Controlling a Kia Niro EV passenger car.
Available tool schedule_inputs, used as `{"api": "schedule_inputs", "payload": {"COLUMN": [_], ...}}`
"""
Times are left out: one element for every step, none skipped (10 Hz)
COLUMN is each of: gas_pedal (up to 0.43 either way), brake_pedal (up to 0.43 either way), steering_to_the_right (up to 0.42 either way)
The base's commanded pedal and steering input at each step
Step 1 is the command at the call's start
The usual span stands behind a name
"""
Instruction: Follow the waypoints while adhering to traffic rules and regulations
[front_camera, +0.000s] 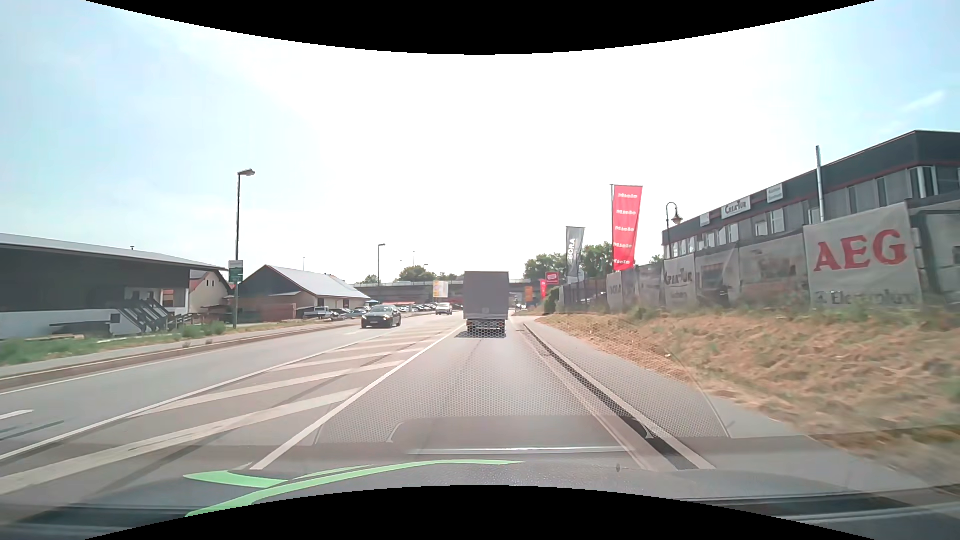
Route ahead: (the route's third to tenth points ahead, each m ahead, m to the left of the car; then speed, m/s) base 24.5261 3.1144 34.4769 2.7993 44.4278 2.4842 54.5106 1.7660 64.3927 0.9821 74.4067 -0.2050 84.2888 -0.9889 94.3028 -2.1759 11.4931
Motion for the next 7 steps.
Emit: {"api": "schedule_inputs", "payload": {"gas_pedal": [0.169,0.169,0.169,0.138,0.118,0.118,0.118], "brake_pedal": [0.0,0.0,0.0,0.0,0.0,0.0,0.0], "steering_to_the_right": [0.014,0.014,0.013,0.012,0.012,0.011,0.009]}}
